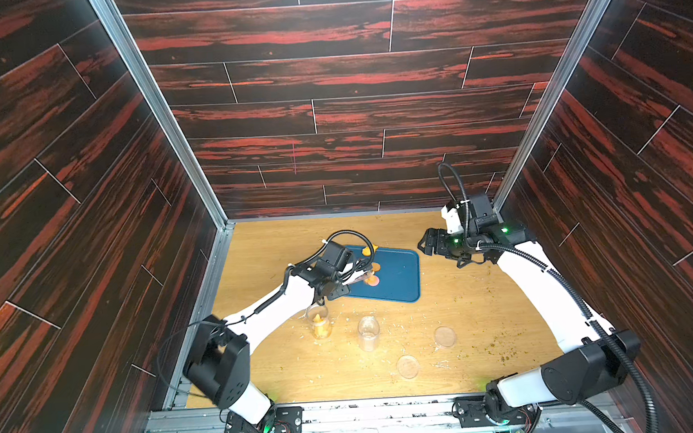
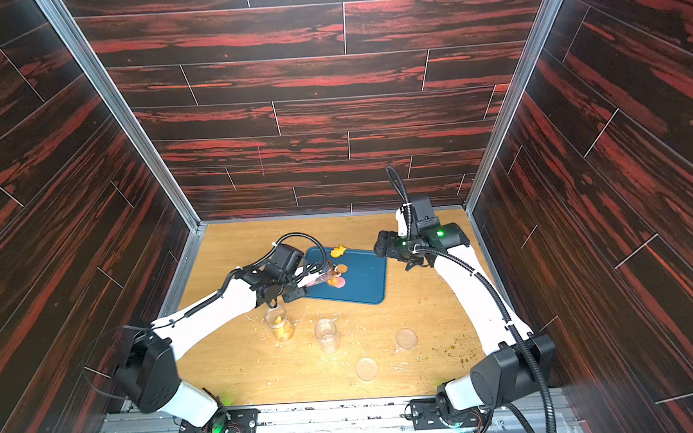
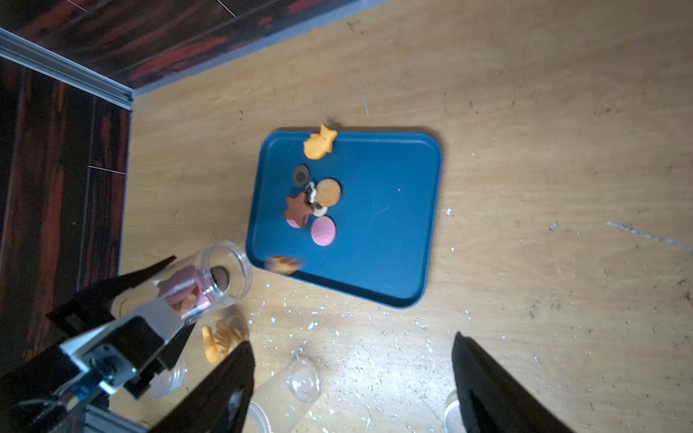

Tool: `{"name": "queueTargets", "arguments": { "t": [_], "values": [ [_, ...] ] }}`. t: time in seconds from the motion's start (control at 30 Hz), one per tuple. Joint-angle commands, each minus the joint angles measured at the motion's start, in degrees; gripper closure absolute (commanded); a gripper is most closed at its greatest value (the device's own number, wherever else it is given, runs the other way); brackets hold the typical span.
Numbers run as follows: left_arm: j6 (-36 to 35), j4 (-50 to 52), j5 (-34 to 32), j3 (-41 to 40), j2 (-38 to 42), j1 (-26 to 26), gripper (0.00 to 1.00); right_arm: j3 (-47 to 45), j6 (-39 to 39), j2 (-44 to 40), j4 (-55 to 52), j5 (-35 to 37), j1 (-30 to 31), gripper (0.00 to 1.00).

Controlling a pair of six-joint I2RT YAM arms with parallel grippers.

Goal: Pour the cookies out of the jar
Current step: Pour the cookies in the jar onto the tray.

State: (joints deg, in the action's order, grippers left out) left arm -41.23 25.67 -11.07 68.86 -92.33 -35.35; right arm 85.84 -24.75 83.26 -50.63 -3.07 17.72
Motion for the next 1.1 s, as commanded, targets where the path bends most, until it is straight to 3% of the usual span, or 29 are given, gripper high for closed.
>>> {"name": "queueTargets", "arguments": {
  "t": [0.0,0.23,0.63,1.07],
  "values": [
    [-2.19,-2.60,0.52,1.49,-1.47,0.11,0.70,-0.93,0.63,0.51,-1.31,-1.46,-0.65,0.14],
    [-0.33,-4.83,2.48,3.18,-5.89,0.90,0.71,-1.67,1.16,0.53,-1.58,-2.38,-1.10,0.14],
    [-7.87,-0.11,2.37,5.66,-9.18,0.93,0.70,-3.48,-0.19,0.63,-0.87,-4.52,-1.10,0.14],
    [-7.15,1.14,1.77,10.77,-13.74,-0.80,0.70,-7.51,-0.50,-2.77,-0.32,-4.91,-1.19,0.14]
  ]
}}
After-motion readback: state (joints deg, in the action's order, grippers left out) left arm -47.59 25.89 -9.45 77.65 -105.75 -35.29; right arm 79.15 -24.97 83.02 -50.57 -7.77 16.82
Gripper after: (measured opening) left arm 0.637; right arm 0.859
